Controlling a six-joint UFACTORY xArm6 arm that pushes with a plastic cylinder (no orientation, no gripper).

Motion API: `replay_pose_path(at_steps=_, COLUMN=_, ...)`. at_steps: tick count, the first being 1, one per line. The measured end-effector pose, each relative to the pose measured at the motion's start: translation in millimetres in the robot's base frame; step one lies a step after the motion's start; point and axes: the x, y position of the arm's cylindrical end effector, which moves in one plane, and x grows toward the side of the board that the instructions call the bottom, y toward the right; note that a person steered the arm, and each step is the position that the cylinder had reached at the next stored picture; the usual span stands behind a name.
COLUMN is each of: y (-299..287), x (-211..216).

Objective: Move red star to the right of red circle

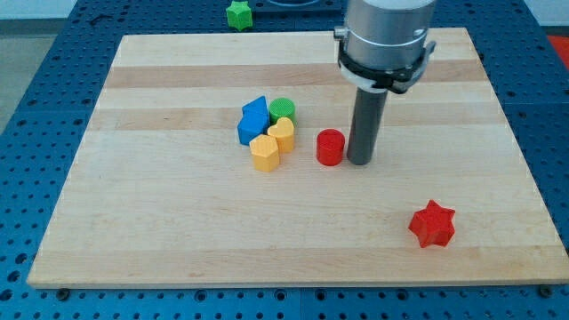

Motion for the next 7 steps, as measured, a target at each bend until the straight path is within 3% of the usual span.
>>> replay_pose_path(at_steps=2, y=-54, x=6)
replay_pose_path(at_steps=3, y=-10, x=27)
replay_pose_path(at_steps=5, y=150, x=52)
replay_pose_path(at_steps=6, y=151, x=120)
replay_pose_path(at_steps=7, y=133, x=140)
